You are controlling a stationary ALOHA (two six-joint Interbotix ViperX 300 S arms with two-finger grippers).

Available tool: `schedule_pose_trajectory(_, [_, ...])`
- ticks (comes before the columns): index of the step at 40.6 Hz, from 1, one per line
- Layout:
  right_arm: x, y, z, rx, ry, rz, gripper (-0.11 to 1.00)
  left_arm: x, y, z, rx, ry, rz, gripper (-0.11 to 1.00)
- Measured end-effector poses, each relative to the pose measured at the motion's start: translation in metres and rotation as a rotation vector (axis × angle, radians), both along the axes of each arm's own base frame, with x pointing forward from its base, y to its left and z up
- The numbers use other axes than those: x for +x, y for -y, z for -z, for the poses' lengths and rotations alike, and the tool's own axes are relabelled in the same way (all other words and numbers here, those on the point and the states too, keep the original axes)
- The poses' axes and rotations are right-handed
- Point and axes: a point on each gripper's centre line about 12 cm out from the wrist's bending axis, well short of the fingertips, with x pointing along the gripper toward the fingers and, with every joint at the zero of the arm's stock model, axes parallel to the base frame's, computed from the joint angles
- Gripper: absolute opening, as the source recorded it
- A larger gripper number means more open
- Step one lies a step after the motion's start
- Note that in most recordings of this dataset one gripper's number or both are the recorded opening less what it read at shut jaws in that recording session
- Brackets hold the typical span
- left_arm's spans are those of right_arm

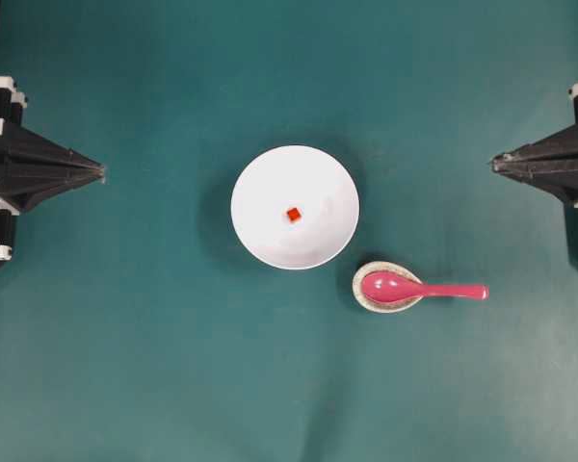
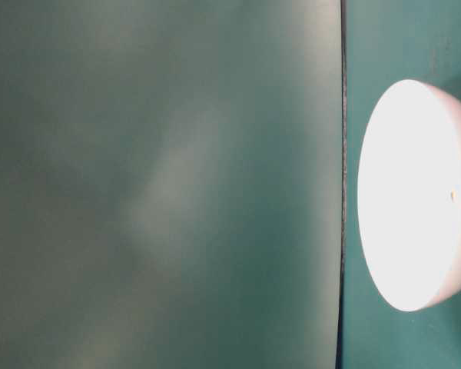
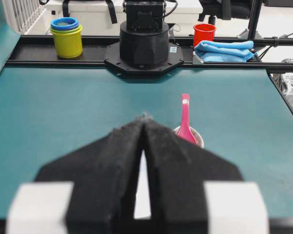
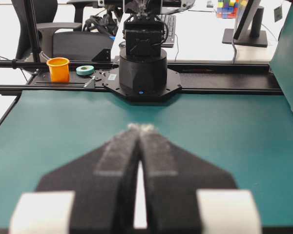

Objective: Grip the spoon and scoop the red block from the bowl with right arm.
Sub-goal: 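Move the right gripper toward the pink spoon handle, then close the right gripper on the pink spoon handle end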

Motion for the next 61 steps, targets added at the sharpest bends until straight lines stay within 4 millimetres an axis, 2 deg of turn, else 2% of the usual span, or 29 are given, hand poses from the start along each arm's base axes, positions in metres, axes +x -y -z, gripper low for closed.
schedule_pose_trajectory(17, [0.005, 0.0, -0.005, 0.072, -0.109, -0.003, 0.0, 0.002, 0.0, 0.002, 0.003, -0.091, 0.001, 0.0])
schedule_pose_trajectory(25, [0.007, -0.001, -0.001, 0.13, -0.142, -0.008, 0.01, 0.002, 0.0, 0.002, 0.005, -0.091, 0.001, 0.0])
schedule_pose_trajectory(26, [0.007, -0.002, 0.001, 0.141, -0.153, -0.009, 0.01, 0.002, 0.0, 0.002, 0.003, -0.091, 0.003, 0.0])
schedule_pose_trajectory(28, [0.009, -0.003, 0.005, 0.164, -0.178, -0.011, 0.09, 0.002, 0.0, 0.002, 0.0, -0.091, 0.001, 0.0])
schedule_pose_trajectory(33, [0.014, -0.005, 0.021, 0.236, -0.255, -0.013, 0.42, 0.002, 0.0, 0.002, -0.002, -0.091, 0.003, 0.0])
schedule_pose_trajectory(36, [0.017, -0.009, 0.036, 0.273, -0.313, -0.021, 0.54, 0.002, 0.0, 0.002, -0.003, -0.089, 0.002, 0.0])
schedule_pose_trajectory(50, [0.01, -0.05, 0.123, 0.392, -0.546, -0.121, 0.5, 0.0, 0.0, -0.001, -0.023, -0.075, 0.002, 0.0])
schedule_pose_trajectory(57, [0.004, -0.059, 0.154, 0.434, -0.585, -0.108, 0.5, 0.0, 0.0, -0.001, -0.025, -0.074, 0.004, 0.0])
schedule_pose_trajectory(61, [0.005, -0.064, 0.164, 0.448, -0.58, -0.093, 0.5, -0.001, 0.0, -0.001, -0.023, -0.072, 0.002, 0.0])
